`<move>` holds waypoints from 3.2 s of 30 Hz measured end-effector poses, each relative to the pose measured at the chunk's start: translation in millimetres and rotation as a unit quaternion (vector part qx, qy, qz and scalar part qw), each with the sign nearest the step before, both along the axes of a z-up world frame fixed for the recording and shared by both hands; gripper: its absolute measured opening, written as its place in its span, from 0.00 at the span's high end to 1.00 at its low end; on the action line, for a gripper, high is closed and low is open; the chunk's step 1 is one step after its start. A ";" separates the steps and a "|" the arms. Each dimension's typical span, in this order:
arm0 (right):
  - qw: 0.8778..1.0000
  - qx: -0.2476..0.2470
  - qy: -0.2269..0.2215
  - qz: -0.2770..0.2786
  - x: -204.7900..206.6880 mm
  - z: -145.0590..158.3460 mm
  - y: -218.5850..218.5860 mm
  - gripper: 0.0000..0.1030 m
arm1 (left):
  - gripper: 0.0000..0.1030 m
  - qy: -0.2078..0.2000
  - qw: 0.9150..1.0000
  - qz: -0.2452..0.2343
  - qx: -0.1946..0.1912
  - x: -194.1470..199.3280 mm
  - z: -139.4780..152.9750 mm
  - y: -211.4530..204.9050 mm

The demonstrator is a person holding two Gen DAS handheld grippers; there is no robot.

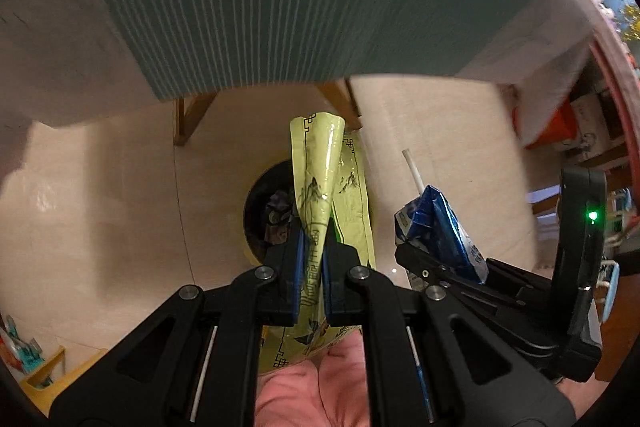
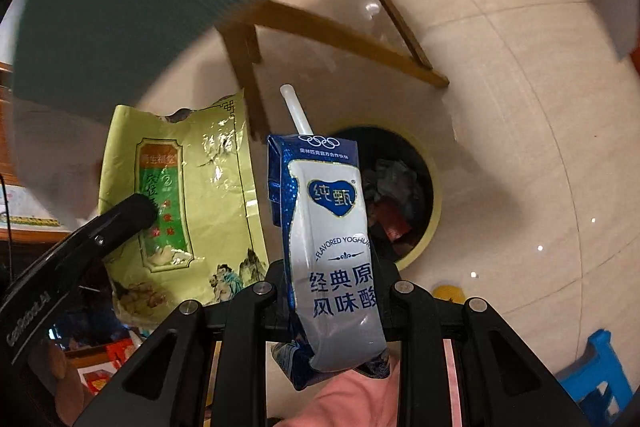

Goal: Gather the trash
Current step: 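Carry the snack bag and yogurt carton in both tools over the bin, then open both tools to drop the bag and carton into the bin, then raise both tools back over the table, then grasp the silver earplug box with the left tool while the right tool grasps the black-and-yellow wrapper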

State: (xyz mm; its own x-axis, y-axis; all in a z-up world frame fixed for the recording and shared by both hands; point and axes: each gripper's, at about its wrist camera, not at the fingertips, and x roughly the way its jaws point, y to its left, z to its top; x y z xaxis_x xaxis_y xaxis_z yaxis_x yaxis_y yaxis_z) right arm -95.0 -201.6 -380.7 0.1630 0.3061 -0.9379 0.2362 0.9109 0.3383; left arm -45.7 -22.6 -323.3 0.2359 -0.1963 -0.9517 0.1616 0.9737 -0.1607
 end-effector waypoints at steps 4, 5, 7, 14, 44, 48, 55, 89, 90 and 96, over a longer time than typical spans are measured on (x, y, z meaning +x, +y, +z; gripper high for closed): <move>1.000 0.002 0.008 0.013 17.0 -54.8 4.7 0.76 | 0.94 0.003 1.000 0.013 0.007 17.3 -54.1 -2.2; 1.000 0.004 0.012 0.018 21.5 -68.7 6.8 0.75 | 0.93 0.004 1.000 0.013 0.009 20.5 -62.4 -2.5; 0.999 0.009 0.022 0.023 30.3 -94.3 10.1 0.62 | 0.78 0.008 1.000 0.013 0.015 27.4 -83.8 -3.4; 0.998 0.015 0.024 0.060 49.2 -126.4 26.7 0.38 | 0.19 -0.001 0.999 0.020 0.036 41.7 -119.0 -1.9; 0.998 0.003 -0.058 -0.022 -4.8 143.0 -4.6 0.38 | 0.04 -0.039 0.999 0.006 0.018 -45.7 105.7 28.8; 0.996 0.002 -0.085 -0.025 -20.4 210.5 -2.2 0.38 | 0.04 -0.063 0.998 -0.010 0.008 -57.2 168.7 33.1; 0.986 -0.015 -0.165 -0.021 -36.6 328.1 7.4 0.38 | 0.04 -0.119 0.992 -0.038 0.000 -62.2 266.6 38.6; 0.965 -0.035 -0.246 0.079 289.1 393.0 -19.3 0.30 | 0.04 -0.162 0.982 0.087 0.035 227.6 319.2 36.8; 0.967 -0.030 -0.238 0.090 313.3 385.2 -24.8 0.30 | 0.04 -0.146 0.984 0.102 0.029 247.6 310.3 36.2; 0.968 -0.028 -0.202 0.147 430.5 337.6 -41.6 0.30 | 0.04 -0.081 0.982 0.170 0.018 346.5 255.4 33.4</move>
